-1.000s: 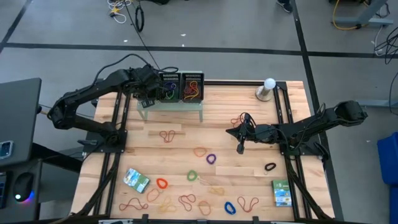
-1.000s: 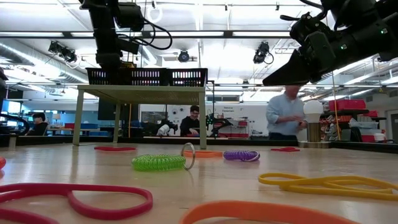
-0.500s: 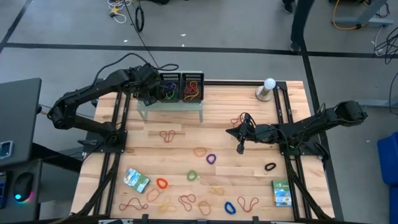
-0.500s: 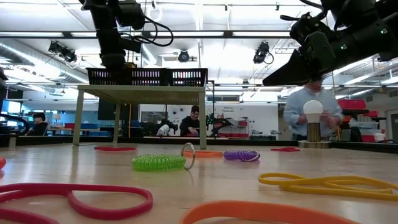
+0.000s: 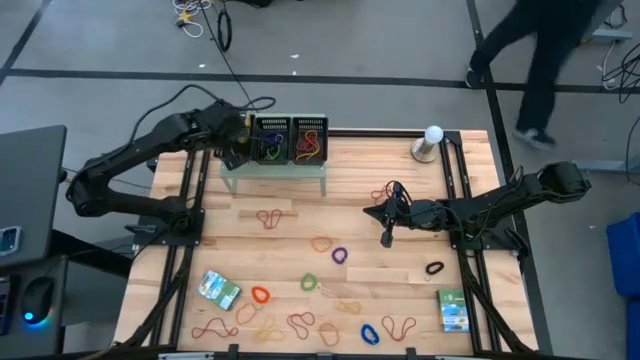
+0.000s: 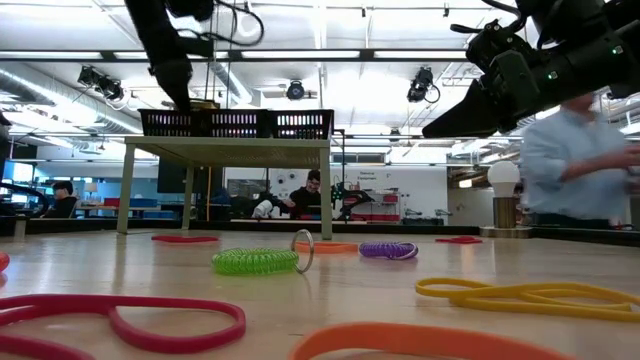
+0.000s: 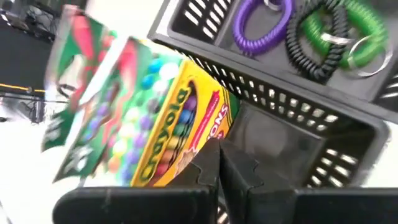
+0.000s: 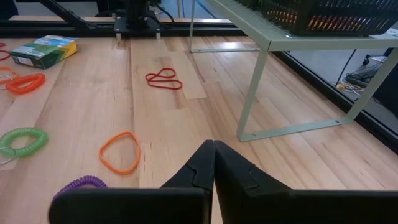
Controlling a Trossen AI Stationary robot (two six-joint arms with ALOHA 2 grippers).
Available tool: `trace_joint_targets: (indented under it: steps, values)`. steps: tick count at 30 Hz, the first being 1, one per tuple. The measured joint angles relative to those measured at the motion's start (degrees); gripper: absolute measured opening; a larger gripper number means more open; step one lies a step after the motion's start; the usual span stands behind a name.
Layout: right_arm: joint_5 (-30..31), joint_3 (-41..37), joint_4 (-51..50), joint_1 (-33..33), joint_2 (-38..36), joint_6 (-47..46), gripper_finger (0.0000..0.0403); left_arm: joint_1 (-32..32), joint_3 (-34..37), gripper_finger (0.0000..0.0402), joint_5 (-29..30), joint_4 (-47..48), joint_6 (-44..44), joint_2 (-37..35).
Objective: Pick & Place Office Desk Supplies
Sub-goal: Put the crayon box into the left black bin on the shelf, then put the red rubber band into the right black bin on the shelf
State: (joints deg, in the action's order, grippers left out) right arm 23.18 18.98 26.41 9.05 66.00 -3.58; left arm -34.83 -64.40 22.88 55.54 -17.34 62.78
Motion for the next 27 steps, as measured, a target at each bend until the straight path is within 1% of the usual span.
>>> trace_joint_targets:
  steps: [4,7,10,13,17,20,24,27]
  values:
    - [0.2,0.0,0.0,-0.01,0.0,0.0,0.0016,1.36,0.0,0.0009,-0.63,0.08,2.36,-4.14]
    - [0.2,0.0,0.0,-0.01,-0.01,0.01,0.0016,4.36,-0.01,0.0009,0.51,-2.05,6.15,-7.46]
    - [0.17,0.0,-0.01,-0.01,-0.01,0.01,0.0016,10.06,0.46,0.0009,2.67,-6.95,11.57,-10.22]
    - [0.17,0.0,-0.01,-0.01,-0.01,0.01,0.0016,17.91,3.41,0.0009,5.51,-13.84,15.8,-12.3]
    - [0.15,0.0,-0.02,-0.01,-0.01,0.01,0.0016,28.76,11.63,0.0009,10.69,-28.45,17.91,-13.15]
    - [0.15,0.0,-0.02,-0.01,-0.02,0.01,0.0016,34.79,19.42,0.0009,12.06,-41.48,17.95,-12.53]
    - [0.11,0.0,0.0,-0.01,-0.02,0.0,0.0016,39.48,29.92,0.0009,11.93,-62.49,18.03,-8.9]
    - [-0.13,0.0,0.0,-0.01,-0.02,-0.11,0.0016,40.48,35.23,0.0009,11.96,-77.04,18.51,-5.08]
